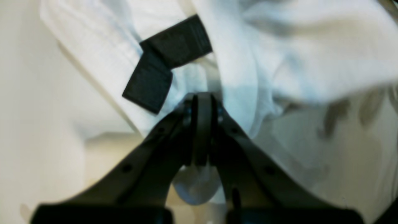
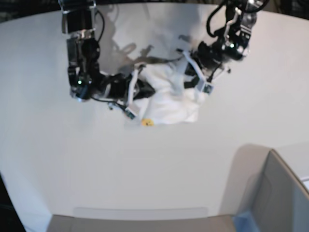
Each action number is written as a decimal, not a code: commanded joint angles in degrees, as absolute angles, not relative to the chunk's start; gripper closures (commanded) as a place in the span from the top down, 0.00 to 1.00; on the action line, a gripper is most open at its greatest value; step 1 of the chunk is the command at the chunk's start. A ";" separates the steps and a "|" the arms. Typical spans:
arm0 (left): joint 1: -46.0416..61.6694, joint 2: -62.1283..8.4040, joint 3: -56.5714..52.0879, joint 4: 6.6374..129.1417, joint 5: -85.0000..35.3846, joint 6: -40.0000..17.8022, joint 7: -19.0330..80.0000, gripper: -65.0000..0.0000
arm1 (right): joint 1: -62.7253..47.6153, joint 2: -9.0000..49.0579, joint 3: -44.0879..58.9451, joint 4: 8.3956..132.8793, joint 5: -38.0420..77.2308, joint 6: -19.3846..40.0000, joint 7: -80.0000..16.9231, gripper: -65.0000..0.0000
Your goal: Layout the t-shirt on the table in an organized manner, then fold the t-shirt properly
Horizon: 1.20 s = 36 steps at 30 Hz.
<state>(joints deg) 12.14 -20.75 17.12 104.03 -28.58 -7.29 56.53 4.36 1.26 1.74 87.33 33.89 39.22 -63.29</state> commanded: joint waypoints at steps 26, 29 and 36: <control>11.91 -20.97 16.84 106.86 -27.30 -6.46 57.54 0.02 | 27.12 -0.48 -14.64 54.64 39.16 40.00 -46.99 0.00; 11.82 -20.97 16.66 110.46 -27.30 -6.37 57.71 0.02 | 27.12 -0.48 -14.29 53.58 39.34 40.00 -45.85 0.00; 11.82 -19.91 9.19 116.44 -27.56 -6.37 57.45 0.02 | 26.51 0.48 -14.20 59.56 45.23 40.00 -49.36 0.00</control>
<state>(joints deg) 12.08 -19.97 9.54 115.57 -27.27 -6.48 58.15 24.77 0.62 -14.44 58.33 44.23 39.20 -50.26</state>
